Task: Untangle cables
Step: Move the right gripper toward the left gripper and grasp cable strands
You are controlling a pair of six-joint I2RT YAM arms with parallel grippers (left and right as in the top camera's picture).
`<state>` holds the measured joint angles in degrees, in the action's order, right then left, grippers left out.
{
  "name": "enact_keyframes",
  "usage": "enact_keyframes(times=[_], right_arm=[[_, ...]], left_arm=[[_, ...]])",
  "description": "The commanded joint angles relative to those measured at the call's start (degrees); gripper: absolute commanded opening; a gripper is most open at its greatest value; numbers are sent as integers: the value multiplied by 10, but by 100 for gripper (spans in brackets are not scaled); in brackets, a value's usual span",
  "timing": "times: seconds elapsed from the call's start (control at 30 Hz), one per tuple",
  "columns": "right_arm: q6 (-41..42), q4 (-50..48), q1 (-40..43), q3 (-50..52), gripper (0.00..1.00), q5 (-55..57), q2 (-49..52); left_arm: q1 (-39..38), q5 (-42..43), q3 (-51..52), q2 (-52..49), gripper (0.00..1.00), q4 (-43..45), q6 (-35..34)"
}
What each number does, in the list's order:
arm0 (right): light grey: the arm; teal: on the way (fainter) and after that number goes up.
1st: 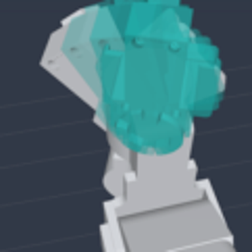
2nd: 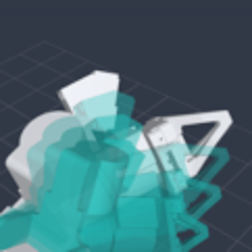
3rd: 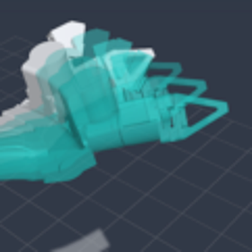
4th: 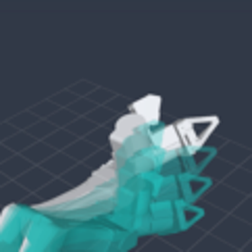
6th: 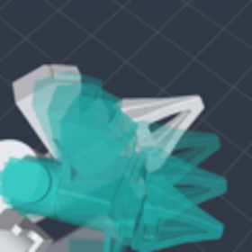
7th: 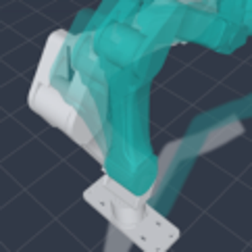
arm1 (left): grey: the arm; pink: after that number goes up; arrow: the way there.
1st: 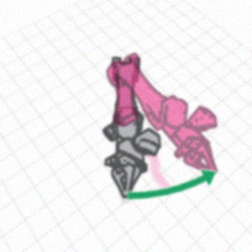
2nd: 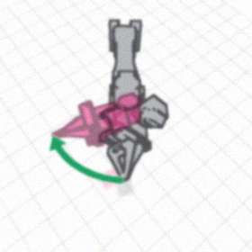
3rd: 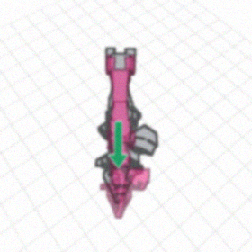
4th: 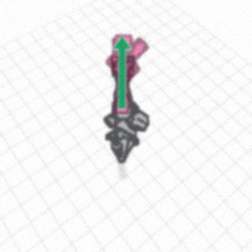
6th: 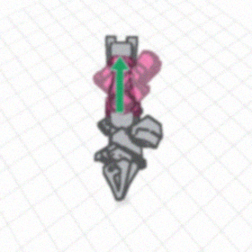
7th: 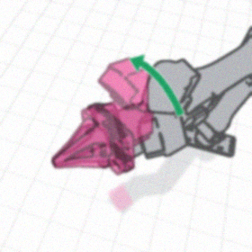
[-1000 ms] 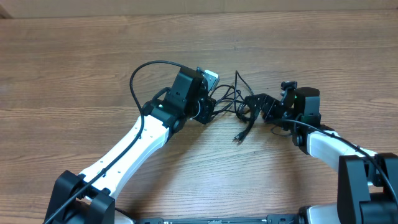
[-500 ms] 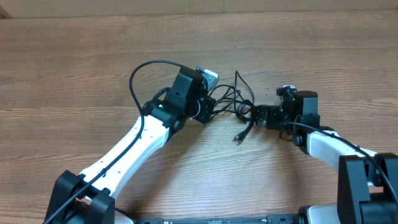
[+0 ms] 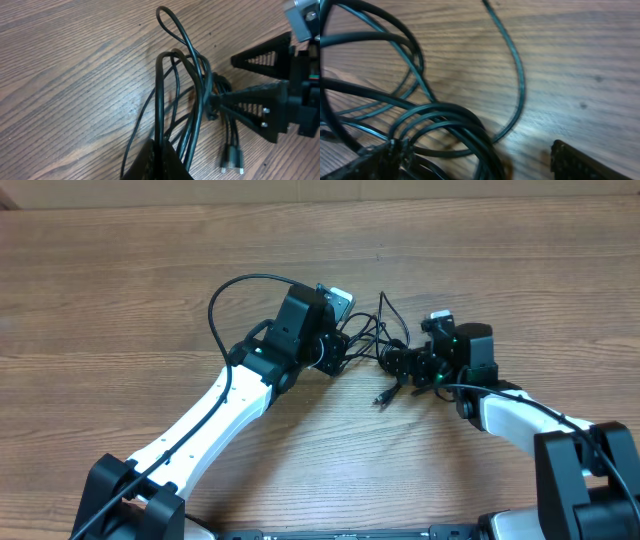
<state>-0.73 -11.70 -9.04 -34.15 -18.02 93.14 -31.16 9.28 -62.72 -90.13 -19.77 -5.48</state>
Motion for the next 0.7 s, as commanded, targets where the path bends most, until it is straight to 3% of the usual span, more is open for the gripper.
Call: enact_keyframes(times=[0.0,0.27,0.37,0.47,0.67], right_arm=[[-11,-12,-6,-3,89,-9,30],[-11,-31,-6,-3,78,-9,91],[-11,-30,-6,-3,59,-12,94],[-10,-32,-6,-3,27,-17,94],[-10,-32,-6,-3,9,-51,94]], left_arm=[[-4,21,0,-5,4,1,1],[-4,24,0,-5,4,1,1],[-4,24,0,-5,4,1,1],[-4,24,0,-5,4,1,1],[-4,24,0,-5,4,1,1]])
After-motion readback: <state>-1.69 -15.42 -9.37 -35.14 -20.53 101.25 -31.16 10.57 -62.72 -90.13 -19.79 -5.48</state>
